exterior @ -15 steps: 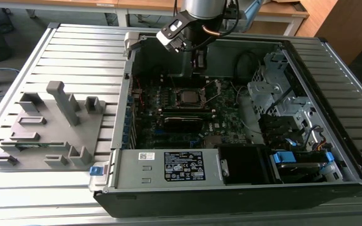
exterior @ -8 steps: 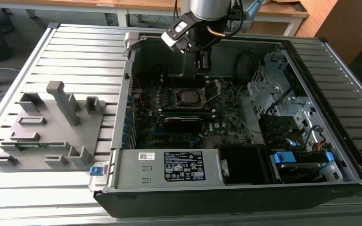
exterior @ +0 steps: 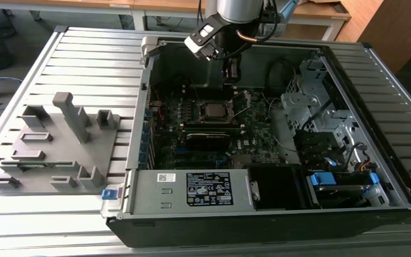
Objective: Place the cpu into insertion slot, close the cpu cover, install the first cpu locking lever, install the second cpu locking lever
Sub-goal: 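Close the cpu cover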
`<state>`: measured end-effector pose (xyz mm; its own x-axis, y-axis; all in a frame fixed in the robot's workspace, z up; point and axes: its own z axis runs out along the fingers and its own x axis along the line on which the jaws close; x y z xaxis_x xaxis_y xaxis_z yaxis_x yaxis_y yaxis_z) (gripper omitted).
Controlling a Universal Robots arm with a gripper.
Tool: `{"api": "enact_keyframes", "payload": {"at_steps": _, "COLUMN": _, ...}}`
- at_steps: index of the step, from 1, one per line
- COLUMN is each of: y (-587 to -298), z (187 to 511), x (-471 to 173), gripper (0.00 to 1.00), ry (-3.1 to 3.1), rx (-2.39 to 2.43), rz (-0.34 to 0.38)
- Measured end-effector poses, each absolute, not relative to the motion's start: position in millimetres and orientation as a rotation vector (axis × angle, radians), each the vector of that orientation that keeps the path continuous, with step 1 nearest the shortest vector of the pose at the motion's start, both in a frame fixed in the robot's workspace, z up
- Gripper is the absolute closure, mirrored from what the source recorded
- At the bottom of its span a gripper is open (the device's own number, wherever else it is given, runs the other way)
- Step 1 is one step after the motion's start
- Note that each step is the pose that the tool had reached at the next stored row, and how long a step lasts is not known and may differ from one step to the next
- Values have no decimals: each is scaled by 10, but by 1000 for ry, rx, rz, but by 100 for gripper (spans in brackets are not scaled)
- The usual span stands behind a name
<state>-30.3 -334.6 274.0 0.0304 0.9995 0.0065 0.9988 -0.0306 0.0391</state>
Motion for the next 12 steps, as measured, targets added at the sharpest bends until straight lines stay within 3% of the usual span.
{"api": "enact_keyframes", "payload": {"at_steps": 12, "y": -3345, "z": 2739, "x": -181, "gripper": 90, "ry": 2171, "rx": 2238, "rz": 50}}
